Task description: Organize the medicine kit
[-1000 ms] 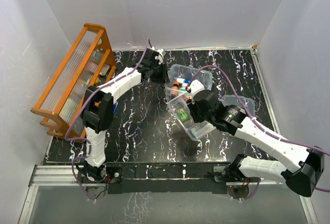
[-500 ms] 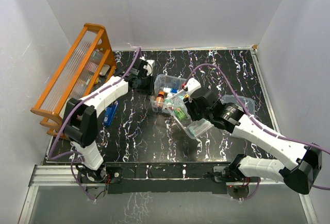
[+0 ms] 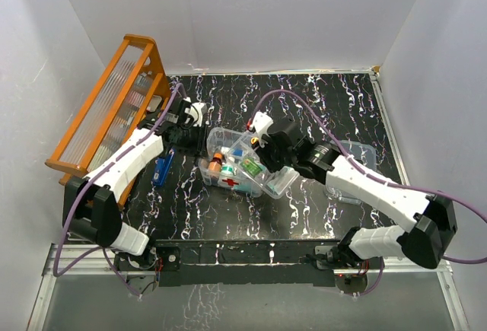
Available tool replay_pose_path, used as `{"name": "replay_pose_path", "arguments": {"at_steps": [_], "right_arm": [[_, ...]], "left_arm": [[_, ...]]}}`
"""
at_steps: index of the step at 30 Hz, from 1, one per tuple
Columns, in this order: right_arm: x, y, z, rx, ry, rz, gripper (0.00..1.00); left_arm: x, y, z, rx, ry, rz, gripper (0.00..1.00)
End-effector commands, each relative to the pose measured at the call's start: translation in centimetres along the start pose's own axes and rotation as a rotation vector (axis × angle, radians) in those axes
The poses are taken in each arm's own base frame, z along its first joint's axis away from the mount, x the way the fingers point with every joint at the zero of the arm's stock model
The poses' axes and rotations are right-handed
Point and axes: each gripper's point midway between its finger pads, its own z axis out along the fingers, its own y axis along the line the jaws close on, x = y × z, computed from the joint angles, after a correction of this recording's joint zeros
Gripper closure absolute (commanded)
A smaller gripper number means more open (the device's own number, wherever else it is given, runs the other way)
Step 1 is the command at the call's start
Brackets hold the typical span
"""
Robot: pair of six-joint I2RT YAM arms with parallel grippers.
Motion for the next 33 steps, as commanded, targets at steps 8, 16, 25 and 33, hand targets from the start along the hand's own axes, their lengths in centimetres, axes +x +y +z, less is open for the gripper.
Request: {"name": "replay_pose_path", "arguments": {"at_steps": [8,16,25,33], "right_arm": [[-7.8,0.4,1.9,-0.104,-0.172,-0.165,1.0],[-9.1,0.8,3.6,-0.191,-0.206,-0.278,1.0],[-9.6,1.9,5.7,-0.306,-0.209,-0.344,1.0],[-8.5,2.6,7.7,-0.359,-0.171,-0.35,1.0]], "left_arm": [[-2.2,-0.5,-3.9,0.009,-0.119,-0.064,0.49],[-5.2,3.8,-8.5,-0.276,-0.324,-0.191,0.53],[-6.2,4.9,-11.2,-0.335,-0.456,-0.276,0.52],[-5.7,4.0,-9.8,-0.274,-0.418,-0.294,0.51]]}}
